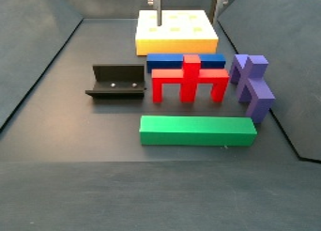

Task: Pick up the green object. Move up. Move to above the board. Insert the green object.
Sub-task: Pick up the green object.

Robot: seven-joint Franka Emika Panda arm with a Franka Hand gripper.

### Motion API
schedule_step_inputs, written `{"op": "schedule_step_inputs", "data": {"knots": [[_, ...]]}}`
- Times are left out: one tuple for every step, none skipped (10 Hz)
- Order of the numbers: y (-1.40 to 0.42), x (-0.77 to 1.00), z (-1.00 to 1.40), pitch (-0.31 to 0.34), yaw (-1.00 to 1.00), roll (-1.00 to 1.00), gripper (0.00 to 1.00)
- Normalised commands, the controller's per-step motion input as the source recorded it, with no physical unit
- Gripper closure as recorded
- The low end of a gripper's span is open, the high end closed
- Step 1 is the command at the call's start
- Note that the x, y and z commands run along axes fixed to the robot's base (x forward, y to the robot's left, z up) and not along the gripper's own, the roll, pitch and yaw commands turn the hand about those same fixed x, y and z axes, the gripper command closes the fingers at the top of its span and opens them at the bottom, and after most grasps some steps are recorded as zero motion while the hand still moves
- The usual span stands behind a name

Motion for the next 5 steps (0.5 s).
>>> {"op": "schedule_step_inputs", "data": {"knots": [[-0.02,0.0,0.0,0.0,0.0,0.0,0.0],[-0.01,0.0,-0.01,-0.01,0.0,0.0,0.0],[0.31,0.0,-0.14,0.034,-0.55,-0.06,0.0],[0.26,0.0,-0.25,0.1,-0.75,-0.01,0.0],[0.16,0.0,-0.29,0.119,-0.85,0.0,0.0]]}}
